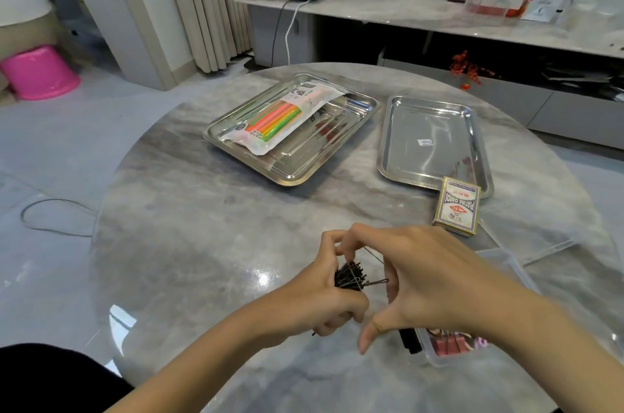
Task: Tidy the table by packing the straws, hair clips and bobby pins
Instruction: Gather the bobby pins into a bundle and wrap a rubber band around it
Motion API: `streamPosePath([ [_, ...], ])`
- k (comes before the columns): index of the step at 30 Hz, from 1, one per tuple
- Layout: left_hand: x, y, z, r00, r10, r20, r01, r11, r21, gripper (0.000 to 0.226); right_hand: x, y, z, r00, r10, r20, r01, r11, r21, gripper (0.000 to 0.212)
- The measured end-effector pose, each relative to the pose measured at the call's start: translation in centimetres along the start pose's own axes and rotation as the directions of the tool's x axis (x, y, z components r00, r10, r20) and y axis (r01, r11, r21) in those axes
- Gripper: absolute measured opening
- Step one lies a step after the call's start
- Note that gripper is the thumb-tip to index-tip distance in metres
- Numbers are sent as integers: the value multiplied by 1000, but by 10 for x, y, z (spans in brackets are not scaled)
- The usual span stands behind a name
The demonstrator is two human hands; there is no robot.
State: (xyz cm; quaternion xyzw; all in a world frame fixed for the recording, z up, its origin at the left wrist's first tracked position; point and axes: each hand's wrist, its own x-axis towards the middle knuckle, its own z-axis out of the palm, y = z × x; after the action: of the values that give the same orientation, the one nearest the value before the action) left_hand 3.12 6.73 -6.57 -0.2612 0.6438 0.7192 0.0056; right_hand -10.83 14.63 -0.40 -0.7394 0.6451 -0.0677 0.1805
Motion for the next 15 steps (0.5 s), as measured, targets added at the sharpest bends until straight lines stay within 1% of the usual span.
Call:
streamPosePath([
  [2, -1, 0, 0, 1000, -23, 20, 24, 998, -60, 55, 1, -2, 0, 1000, -2, -13, 3, 997, 79, 73],
  [4, -2, 1, -1, 999, -34, 6, 35, 997, -76, 61, 1, -2, 0, 999, 21, -41, -13, 982, 189, 69],
  [7, -4, 1, -3, 998, 8, -70, -7, 1000, 13, 68, 3, -1, 3, 999, 18, -39, -2, 931, 364, 62],
  [8, -3, 0, -3, 994, 43, -98, -37, 997, 61, 71, 3, 0, 4, 1000, 6, -30, 7, 920, 391, 59],
  [10, -4, -4, -2, 985, 113, -134, -94, 985, 145, 74, 4, -1, 6, 1000, -12, -25, 20, 924, 382, 50],
  [12, -5, -5, 0, 981, 135, -138, -108, 976, 187, 74, 4, -1, 8, 999, -7, -32, 19, 921, 388, 34],
  [14, -7, -3, 0, 985, 111, -131, -94, 987, 133, 72, 3, -1, 9, 996, 5, -92, 38, 887, 460, 18],
  [15, -8, -2, -2, 986, 98, -132, -85, 991, 99, 71, 3, -1, 9, 990, 19, -141, 53, 869, 492, 19],
])
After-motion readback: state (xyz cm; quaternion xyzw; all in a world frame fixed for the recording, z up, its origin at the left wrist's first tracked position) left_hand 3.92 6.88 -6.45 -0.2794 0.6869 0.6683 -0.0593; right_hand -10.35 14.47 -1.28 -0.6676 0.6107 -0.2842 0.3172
